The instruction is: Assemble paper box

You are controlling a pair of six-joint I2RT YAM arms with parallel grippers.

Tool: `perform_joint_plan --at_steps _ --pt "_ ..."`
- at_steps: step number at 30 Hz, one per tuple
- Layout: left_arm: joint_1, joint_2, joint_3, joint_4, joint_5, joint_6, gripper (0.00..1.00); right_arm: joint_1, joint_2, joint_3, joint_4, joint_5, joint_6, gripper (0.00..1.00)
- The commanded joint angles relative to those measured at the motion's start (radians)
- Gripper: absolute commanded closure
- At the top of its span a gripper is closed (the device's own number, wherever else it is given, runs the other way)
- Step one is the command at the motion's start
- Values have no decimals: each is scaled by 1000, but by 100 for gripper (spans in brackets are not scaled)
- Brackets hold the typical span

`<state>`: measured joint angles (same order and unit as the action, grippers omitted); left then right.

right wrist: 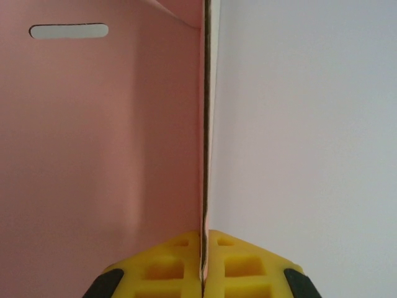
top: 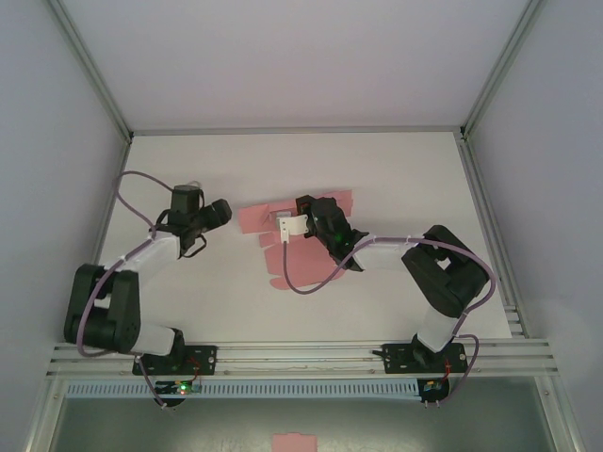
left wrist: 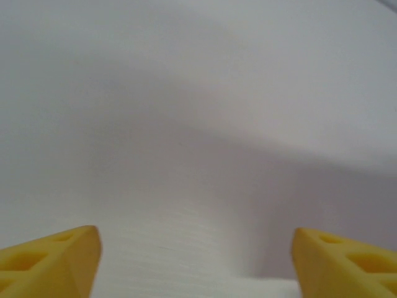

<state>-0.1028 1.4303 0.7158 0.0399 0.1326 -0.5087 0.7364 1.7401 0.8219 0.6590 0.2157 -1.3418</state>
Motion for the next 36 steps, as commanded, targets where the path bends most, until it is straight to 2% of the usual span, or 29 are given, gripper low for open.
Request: perform_joint_plan --at_steps 1,5,7,13,24,27,30,32,36 --pt "-8 52 49 120 203 76 29 9 -16 0 22 -11 18 100" --pt "-51 64 15 227 396 154 32 9 -12 11 2 6 34 100" --pt "-74 43 -14 268 450 177 32 9 -12 13 -10 7 39 100" --pt "-147 -17 -51 208 454 268 34 8 -14 22 -38 30 41 100" --pt "-155 -143 -132 156 304 210 31 1 -11 28 -65 44 36 100" --pt "-155 -186 -159 195 366 198 31 1 -16 23 -66 40 31 100" --pt "-155 -201 -194 305 449 182 31 1 -18 24 -62 43 32 100" --pt "-156 -174 -194 350 506 181 31 3 -25 22 -65 36 34 100" --pt "-166 -84 -128 339 566 165 34 4 -25 29 -85 38 36 100"
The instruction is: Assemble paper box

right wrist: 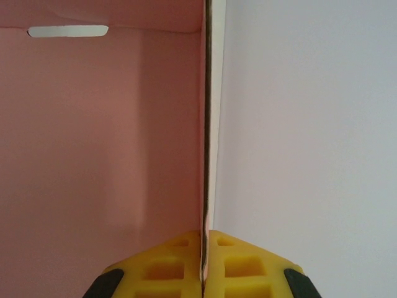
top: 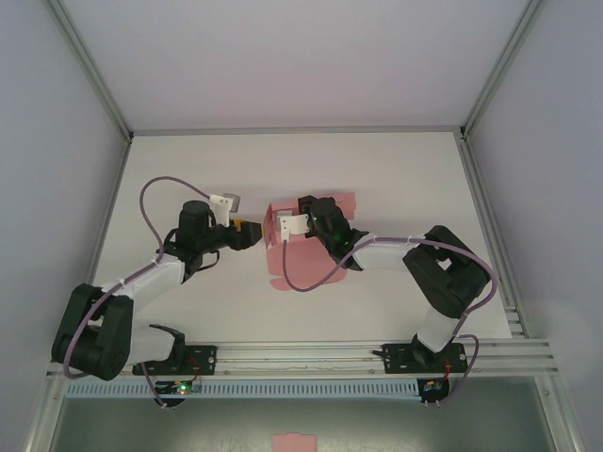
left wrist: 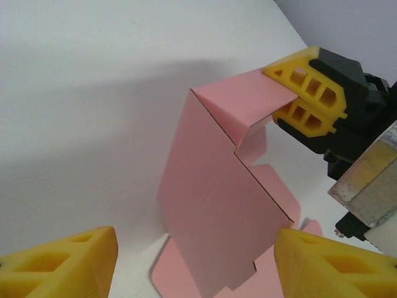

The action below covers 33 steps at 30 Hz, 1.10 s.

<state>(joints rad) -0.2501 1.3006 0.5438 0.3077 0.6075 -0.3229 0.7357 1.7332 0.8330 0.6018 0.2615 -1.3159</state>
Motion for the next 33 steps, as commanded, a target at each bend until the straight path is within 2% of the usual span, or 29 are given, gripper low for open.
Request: perform_joint_plan --at_steps 1,6,15,23,25,28,29,31,33 --pt "-24 67 61 61 96 -19 35 5 -17 21 -28 -5 11 100" --pt "-47 107 89 18 49 -4 32 4 -22 17 -45 -6 1 100" --pt "-54 33 56 -19 10 32 30 4 -28 15 -48 -3 -8 100" --pt "-55 69 73 3 17 25 33 5 -33 15 -59 -11 -8 100" --pt "-54 88 93 -29 -1 29 42 5 -36 17 -64 -11 -4 100" --pt "-65 126 141 -121 -36 55 69 5 -31 27 -76 0 2 100" --pt "-76 135 150 -149 -76 64 73 5 -28 29 -74 9 2 100" --pt "-106 137 161 -194 -179 79 73 5 -25 28 -70 21 -3 100" --pt "-145 141 167 -220 -328 83 73 5 -30 26 -69 19 3 100"
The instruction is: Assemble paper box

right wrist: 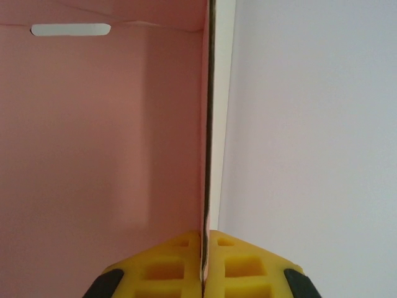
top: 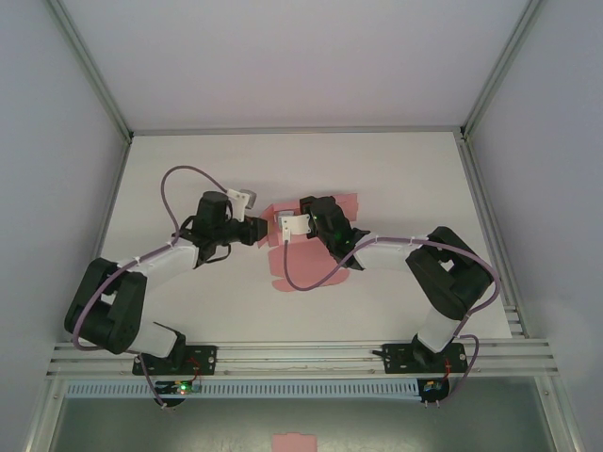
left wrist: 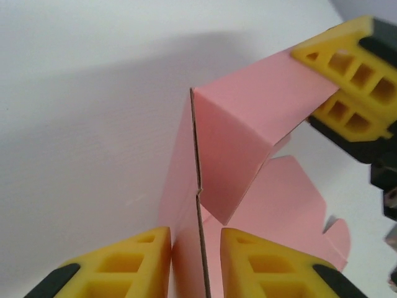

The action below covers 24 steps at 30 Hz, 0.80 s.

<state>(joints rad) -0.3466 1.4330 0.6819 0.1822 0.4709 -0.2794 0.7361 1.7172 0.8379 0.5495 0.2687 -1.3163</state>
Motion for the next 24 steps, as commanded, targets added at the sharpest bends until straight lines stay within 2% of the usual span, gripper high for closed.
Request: perform_joint_plan --at_steps 1,2,5,9,12,17,19,24 --pt "-67 15 38 -110 -272 30 79 6 -18 21 -20 10 6 100" --pt "-83 27 53 -128 -338 22 87 9 -23 22 -28 9 10 100" --pt "-124 70 106 -193 -479 -6 97 11 -33 29 -45 20 22 100" --pt "-177 121 154 -241 -533 3 97 10 -35 33 -44 50 21 100" --pt "-218 160 199 -301 -648 -38 97 12 -38 36 -35 70 33 100" --pt "-262 224 271 -400 -894 -257 98 17 -58 33 -43 73 64 100" --pt "-267 239 273 -366 -898 -319 100 21 -59 36 -48 74 65 100" --pt "-284 275 317 -392 -1007 -454 100 33 -53 39 -44 91 74 100"
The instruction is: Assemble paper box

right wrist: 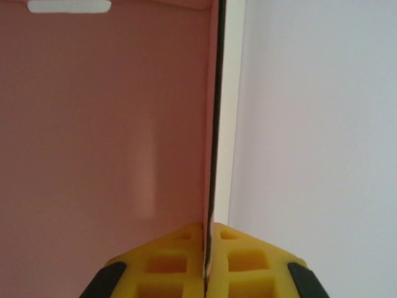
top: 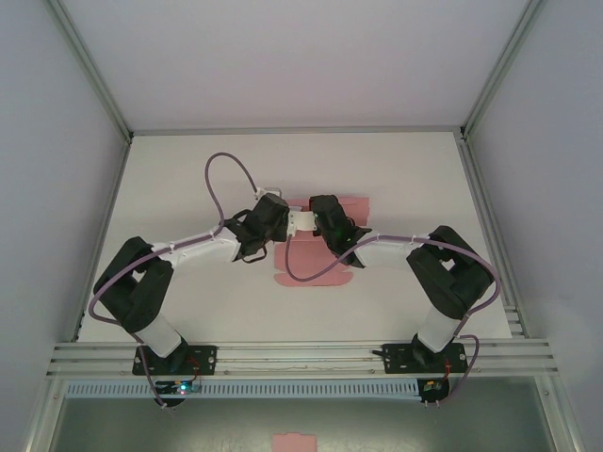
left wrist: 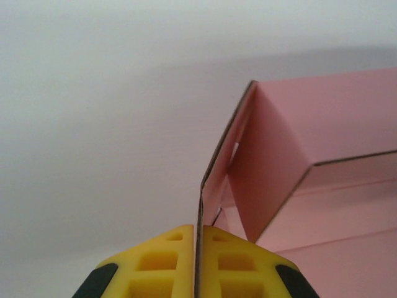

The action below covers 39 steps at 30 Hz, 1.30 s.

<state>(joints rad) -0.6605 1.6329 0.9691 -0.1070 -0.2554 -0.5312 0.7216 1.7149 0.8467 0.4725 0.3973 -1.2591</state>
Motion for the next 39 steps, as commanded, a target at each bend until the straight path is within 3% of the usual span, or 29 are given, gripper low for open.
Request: perform_joint_plan --at_steps 1,5,8,11,14,19,26,30,32,33,36,39 --pt "26 83 42 -117 -297 -213 100 48 -50 31 34 -37 19 100" --pt "24 93 37 -124 -320 -280 100 46 -57 29 34 -30 31 100" --pt "25 84 22 -90 -266 -267 98 45 -58 31 29 -35 37 100" --pt "24 70 13 -94 -252 -336 97 45 -54 32 30 -34 50 100" --pt "24 60 11 -42 -187 -297 93 45 -55 31 18 -41 50 100" --pt "30 -21 -22 -33 -122 -208 76 37 -66 29 15 -48 43 100" --pt "67 -310 -177 -2 -40 -89 45 15 -65 17 22 -76 35 100" --pt "117 -462 -219 -50 -70 -60 20 12 -76 12 26 -102 32 100" --pt "187 -494 -228 -94 -85 -88 3 14 -78 13 26 -110 36 100" --pt "230 -496 -236 -108 -84 -108 0 14 -79 12 30 -113 38 100" --pt "349 -466 -283 -37 65 -79 0 14 -75 19 22 -109 47 100" --pt "364 -410 -326 128 300 64 16 13 -66 22 20 -108 38 100"
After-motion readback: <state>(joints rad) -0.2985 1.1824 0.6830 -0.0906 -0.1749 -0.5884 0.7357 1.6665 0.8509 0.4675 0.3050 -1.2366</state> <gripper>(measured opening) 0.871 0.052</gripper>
